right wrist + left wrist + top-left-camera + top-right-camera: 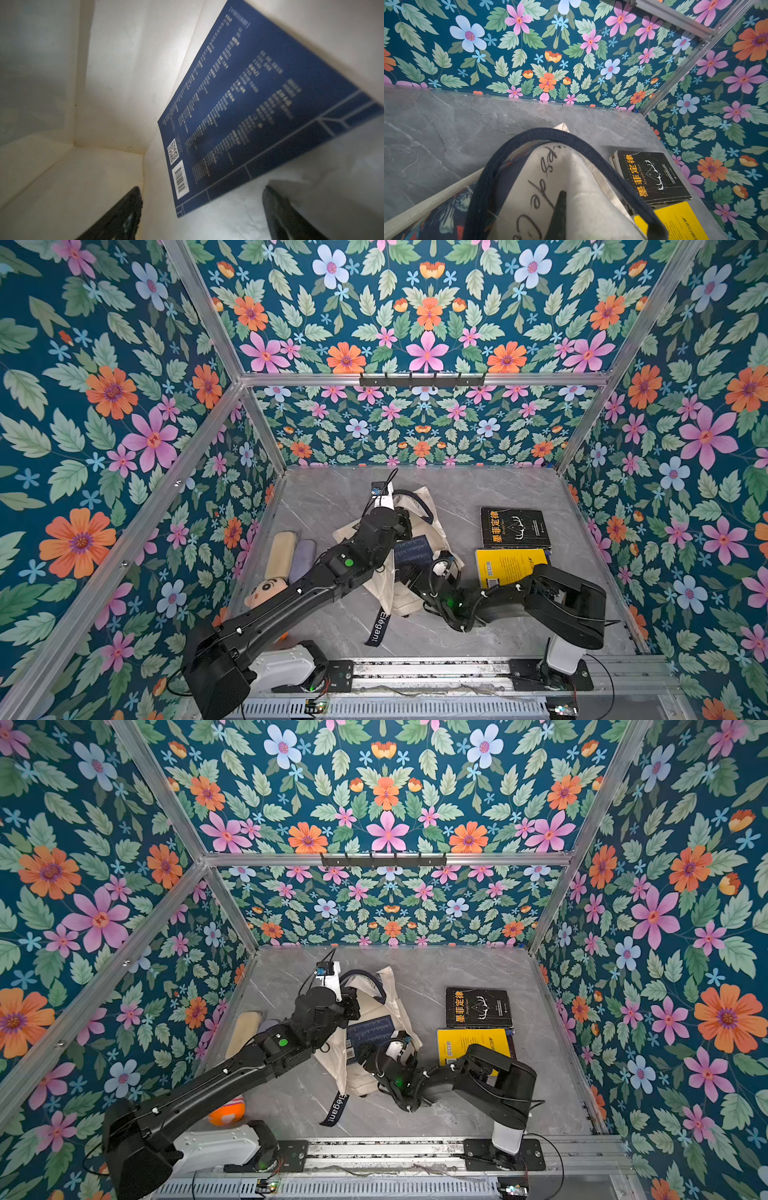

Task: Take out the books from the canvas bag
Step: Pick up the book from the canvas bag.

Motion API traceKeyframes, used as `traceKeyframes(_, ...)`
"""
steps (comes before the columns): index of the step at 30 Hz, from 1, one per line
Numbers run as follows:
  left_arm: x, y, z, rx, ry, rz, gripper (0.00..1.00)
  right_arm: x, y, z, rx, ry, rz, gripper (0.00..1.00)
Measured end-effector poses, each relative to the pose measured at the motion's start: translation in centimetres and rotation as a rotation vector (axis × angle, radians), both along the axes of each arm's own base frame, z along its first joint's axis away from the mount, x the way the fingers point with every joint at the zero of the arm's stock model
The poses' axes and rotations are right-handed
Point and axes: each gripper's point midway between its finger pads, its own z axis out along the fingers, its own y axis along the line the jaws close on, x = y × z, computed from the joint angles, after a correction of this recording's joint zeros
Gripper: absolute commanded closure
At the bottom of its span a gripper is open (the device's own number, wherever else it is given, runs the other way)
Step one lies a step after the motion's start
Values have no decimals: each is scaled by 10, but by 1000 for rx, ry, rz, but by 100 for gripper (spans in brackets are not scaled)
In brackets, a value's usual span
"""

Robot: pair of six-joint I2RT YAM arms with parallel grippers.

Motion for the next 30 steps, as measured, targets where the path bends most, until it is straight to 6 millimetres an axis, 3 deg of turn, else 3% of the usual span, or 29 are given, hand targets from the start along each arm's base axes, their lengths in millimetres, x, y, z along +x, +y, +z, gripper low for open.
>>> traceKeyframes(9,-11,-2,12,-69,-50,-49,100,10,5,-6,81,-23,-75,12)
traceKeyframes(22,-19,-5,26,-127,-110,-100,100,43,13,8,168,-183,-71,32)
traceKeyframes(26,-19,-7,26,-128,-109,-105,100,45,16,14,164,-213,-50,35)
traceKeyframes(30,-20,-7,26,-128,-109,-109,100,46,20,22,163,-235,-29,45)
